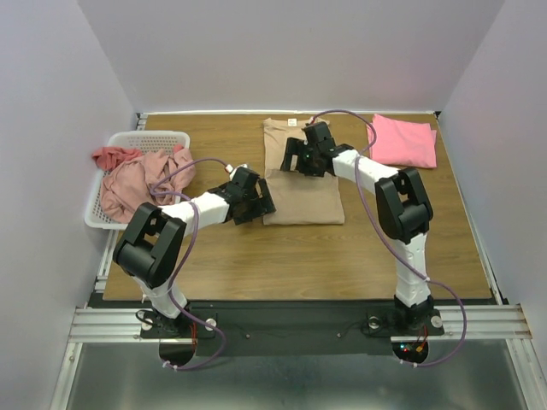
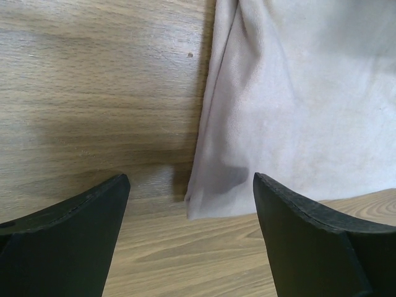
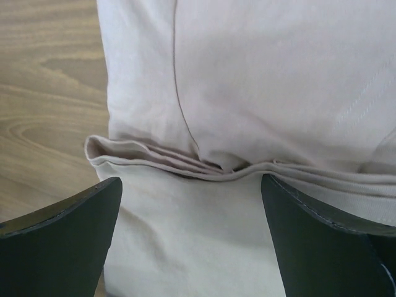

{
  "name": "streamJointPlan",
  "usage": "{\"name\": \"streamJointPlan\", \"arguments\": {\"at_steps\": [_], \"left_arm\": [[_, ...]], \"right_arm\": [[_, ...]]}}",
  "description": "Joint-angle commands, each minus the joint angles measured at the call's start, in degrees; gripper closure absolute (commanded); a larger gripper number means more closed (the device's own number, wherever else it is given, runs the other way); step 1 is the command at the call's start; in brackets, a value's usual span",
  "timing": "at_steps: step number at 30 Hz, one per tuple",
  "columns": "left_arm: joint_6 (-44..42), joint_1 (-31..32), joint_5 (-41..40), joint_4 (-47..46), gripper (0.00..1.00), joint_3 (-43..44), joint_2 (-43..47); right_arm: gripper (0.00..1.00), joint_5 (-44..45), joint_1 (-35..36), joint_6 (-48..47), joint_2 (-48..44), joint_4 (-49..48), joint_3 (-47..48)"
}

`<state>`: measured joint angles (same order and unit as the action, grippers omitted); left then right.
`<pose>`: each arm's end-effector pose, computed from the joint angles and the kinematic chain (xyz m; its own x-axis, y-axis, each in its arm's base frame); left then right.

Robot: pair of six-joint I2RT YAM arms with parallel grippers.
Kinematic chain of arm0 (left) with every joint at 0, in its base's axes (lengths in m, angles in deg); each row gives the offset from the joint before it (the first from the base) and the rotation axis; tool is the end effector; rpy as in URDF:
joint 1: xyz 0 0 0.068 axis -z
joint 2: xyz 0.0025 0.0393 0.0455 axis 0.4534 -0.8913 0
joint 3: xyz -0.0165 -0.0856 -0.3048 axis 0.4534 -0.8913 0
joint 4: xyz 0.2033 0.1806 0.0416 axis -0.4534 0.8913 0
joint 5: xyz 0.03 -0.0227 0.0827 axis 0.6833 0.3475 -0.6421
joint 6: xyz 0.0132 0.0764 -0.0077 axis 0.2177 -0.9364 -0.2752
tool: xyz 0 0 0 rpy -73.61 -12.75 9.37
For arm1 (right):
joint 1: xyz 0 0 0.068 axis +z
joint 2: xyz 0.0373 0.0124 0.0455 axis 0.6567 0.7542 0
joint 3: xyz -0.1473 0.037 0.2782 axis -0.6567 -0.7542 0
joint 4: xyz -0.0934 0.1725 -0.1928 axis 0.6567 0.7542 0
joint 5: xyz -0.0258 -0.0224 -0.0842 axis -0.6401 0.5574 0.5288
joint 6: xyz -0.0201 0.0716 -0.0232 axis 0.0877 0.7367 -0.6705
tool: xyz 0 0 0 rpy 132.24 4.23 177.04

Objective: Fold and stack the t-shirts
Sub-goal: Fold the tshirt

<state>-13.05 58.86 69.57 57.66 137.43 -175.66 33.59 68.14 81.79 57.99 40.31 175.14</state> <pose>0.3228 -0.2017 0.1905 -0.8104 -0.2857 -0.5115 -0.0120 0.8810 -0.4730 0.4773 0.2496 0.2009 -0.7975 0.1629 -0.5810 -0.1096 0.9078 0.4049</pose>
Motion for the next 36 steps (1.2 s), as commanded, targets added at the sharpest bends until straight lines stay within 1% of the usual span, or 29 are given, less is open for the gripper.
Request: {"name": "streamJointPlan", "arguments": {"at_steps": [1, 3, 5, 7, 8, 9, 10, 12, 13, 17, 19, 22, 23, 24, 26, 27, 31, 34, 35, 36], "left_arm": [[0.6, 0.5, -0.2, 2.1, 0.1, -2.5, -1.9], [0.6, 0.5, -0.2, 2.2, 0.14, -2.8, -1.5], [0.9, 0.6, -0.2, 2.1, 0.18, -3.2, -1.2], [1.3, 0.7, -0.2, 2.1, 0.25, -3.2, -1.0], [1.4, 1.0, -0.2, 1.8, 0.26, -3.3, -1.0], [1.6, 1.7, -0.2, 1.8, 0.27, -3.4, -0.8], [1.7, 2.0, -0.2, 1.8, 0.27, -3.4, -0.9], [2.0, 3.0, -0.2, 2.0, 0.3, -3.6, -1.2], [2.3, 3.1, -0.2, 2.0, 0.33, -3.9, -1.3], [3.8, 3.6, -0.2, 1.4, 0.48, -6.1, -1.7], [4.1, 3.9, 0.0, 0.6, 0.51, -6.9, -1.9], [4.3, 3.9, -0.2, -0.1, 0.58, -6.9, -2.5], [4.3, 3.9, -0.2, -0.1, 0.65, -6.6, -2.7], [4.0, 3.9, -0.1, -0.1, 0.81, -6.3, -3.3], [3.9, 4.0, 0.5, -0.3, 0.98, -6.1, -3.5], [3.9, 4.0, 0.5, -0.4, 1.0, -6.1, -3.4], [4.4, 4.2, -0.2, -0.9, 1.0, -7.4, -1.6], [4.4, 4.5, -0.2, -1.1, 1.0, -7.9, -0.8], [4.5, 4.6, -0.2, -1.1, 1.0, -8.0, -0.7], [4.5, 4.7, -0.2, -1.1, 1.0, -7.9, -1.0]], "right_arm": [[0.0, 7.1, 0.2, -2.7, 0.3, -2.6, 5.2], [0.0, 7.9, 0.1, -3.3, -1.5, -2.5, 4.3], [0.0, 8.2, 0.1, -3.8, -6.6, -2.6, 2.0], [0.0, 9.3, 0.1, -3.5, -12.9, -2.5, -3.9], [0.0, 10.7, 0.1, -3.2, -15.2, -2.5, -6.9], [0.0, 11.4, 0.0, -3.0, -17.5, -2.4, -12.6], [0.0, 12.6, 0.0, -1.8, -22.5, -2.3, -16.1], [0.0, 16.1, 0.0, -0.1, -27.8, -1.7, -22.4], [0.0, 17.1, -0.2, 2.0, -32.3, -1.6, -28.6], [0.0, 18.0, -0.5, 5.9, -42.4, -0.4, -39.2], [0.0, 16.6, -0.5, 7.4, -44.8, -0.1, -41.6], [0.0, 16.4, -0.5, 7.9, -46.5, 0.0, -45.5], [0.01, 16.5, -0.5, 8.2, -46.6, 0.1, -46.3], [0.01, 16.4, -0.5, 8.2, -46.3, 0.1, -47.9], [0.02, 16.4, -0.5, 8.2, -45.7, 0.3, -49.0], [0.02, 16.5, -0.5, 8.3, -45.4, 0.4, -49.5], [0.04, 16.9, -1.3, 10.5, -41.8, 0.5, -50.0], [0.07, 14.3, -1.4, 10.0, -38.9, 0.2, -48.5], [0.14, 13.9, -1.4, 10.0, -37.4, 0.0, -47.8], [0.19, 14.1, -1.3, 10.0, -36.8, -0.2, -47.6]]}}
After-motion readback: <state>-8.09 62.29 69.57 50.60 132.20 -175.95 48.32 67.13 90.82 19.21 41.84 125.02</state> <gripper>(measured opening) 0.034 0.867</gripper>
